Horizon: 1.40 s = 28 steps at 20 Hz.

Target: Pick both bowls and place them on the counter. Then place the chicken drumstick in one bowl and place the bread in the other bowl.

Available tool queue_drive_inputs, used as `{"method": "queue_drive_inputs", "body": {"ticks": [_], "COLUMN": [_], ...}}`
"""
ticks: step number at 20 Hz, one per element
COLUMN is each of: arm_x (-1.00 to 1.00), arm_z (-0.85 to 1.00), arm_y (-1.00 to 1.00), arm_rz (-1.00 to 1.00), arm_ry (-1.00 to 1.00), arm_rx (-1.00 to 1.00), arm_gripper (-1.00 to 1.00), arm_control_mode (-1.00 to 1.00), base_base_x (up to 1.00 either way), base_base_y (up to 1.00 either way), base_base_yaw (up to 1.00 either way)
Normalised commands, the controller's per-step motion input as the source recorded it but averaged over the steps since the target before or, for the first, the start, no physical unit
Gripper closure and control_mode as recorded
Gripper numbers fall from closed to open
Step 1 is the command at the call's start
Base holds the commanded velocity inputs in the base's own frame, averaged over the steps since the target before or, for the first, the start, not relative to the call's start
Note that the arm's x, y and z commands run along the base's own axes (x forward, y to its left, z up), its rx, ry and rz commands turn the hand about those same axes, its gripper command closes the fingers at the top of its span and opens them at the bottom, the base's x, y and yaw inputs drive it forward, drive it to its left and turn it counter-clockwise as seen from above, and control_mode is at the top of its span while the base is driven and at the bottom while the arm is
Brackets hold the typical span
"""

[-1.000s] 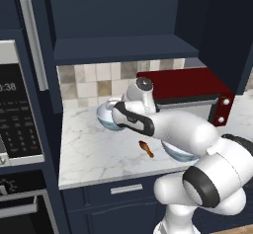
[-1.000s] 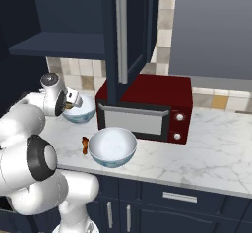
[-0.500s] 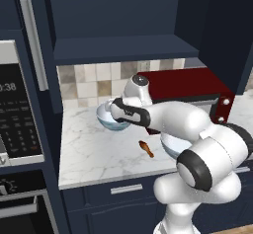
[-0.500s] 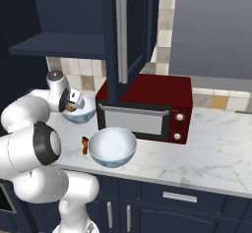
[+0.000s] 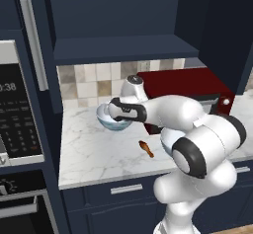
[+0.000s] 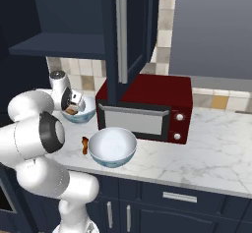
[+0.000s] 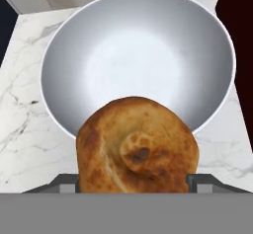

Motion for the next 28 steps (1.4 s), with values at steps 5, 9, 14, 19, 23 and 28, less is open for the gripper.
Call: {"method": "queue_drive_inputs", "body": {"ticks": [5,9,14,19,23,28], "arm_x": [0.12,0.2,0.29,0.36,0.32,0.29], "arm_z": [-0.16,-0.11,0.0,-0.08,-0.22,-0.2], "arm_y": [0.0,0.02,0.03,0.1,0.18,0.14], "arm_rz": [0.01,0.02,0.03,0.02,0.02,0.02], "arm_ry": [0.09,0.08,0.01,0.02,0.03,0.03], "arm_rx": [-0.02,-0.01,-0.02,-0.02,-0.04,-0.03], "arm_gripper": [1.0,1.0,1.0,1.0,1.0,1.0], "arm_control_mode": [-1.0,-1.0,-1.0,-1.0,-1.0,-1.0], "base_base_x": [0.0,0.0,0.0,0.0,0.0,0.0], "base_base_y": [0.0,0.0,0.0,0.0,0.0,0.0], "base_base_yaw": [0.0,0.0,0.0,0.0,0.0,0.0]}}
